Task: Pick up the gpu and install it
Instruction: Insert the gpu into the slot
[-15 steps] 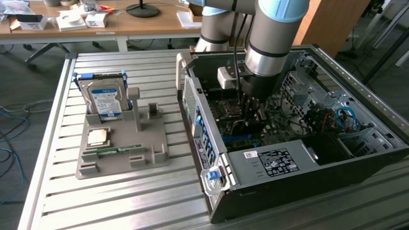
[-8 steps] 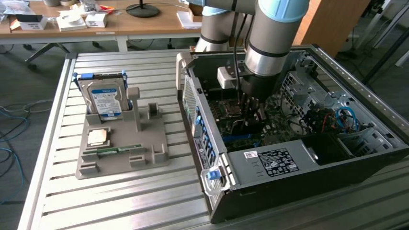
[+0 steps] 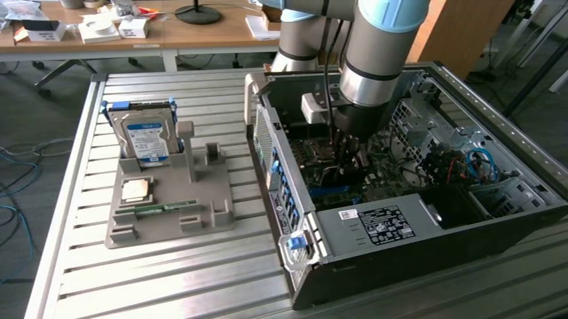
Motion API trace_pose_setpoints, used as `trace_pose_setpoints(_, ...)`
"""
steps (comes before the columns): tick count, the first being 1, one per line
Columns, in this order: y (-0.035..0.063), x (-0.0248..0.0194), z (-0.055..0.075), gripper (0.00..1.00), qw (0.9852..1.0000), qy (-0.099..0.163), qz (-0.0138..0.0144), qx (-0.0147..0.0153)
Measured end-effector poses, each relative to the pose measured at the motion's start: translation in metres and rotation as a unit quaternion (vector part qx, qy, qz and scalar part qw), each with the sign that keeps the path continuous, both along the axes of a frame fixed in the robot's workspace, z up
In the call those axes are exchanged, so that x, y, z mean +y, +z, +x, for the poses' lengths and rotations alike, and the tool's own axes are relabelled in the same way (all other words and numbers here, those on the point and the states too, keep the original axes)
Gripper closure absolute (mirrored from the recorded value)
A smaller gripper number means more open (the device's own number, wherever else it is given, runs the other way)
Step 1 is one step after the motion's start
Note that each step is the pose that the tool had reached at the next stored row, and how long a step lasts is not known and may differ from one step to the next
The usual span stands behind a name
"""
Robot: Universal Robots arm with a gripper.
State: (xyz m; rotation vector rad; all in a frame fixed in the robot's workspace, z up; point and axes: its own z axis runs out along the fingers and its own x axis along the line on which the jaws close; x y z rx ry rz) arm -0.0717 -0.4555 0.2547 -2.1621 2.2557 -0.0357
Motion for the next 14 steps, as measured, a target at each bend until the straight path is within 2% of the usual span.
trace_pose_setpoints(3,-0.0002,0.0000,0.0000,0.74,1.0000,0.000,0.0007,0.0000)
trace_pose_setpoints(14,-0.0020,0.0000,-0.0001,0.74,1.0000,0.000,0.0006,0.0000)
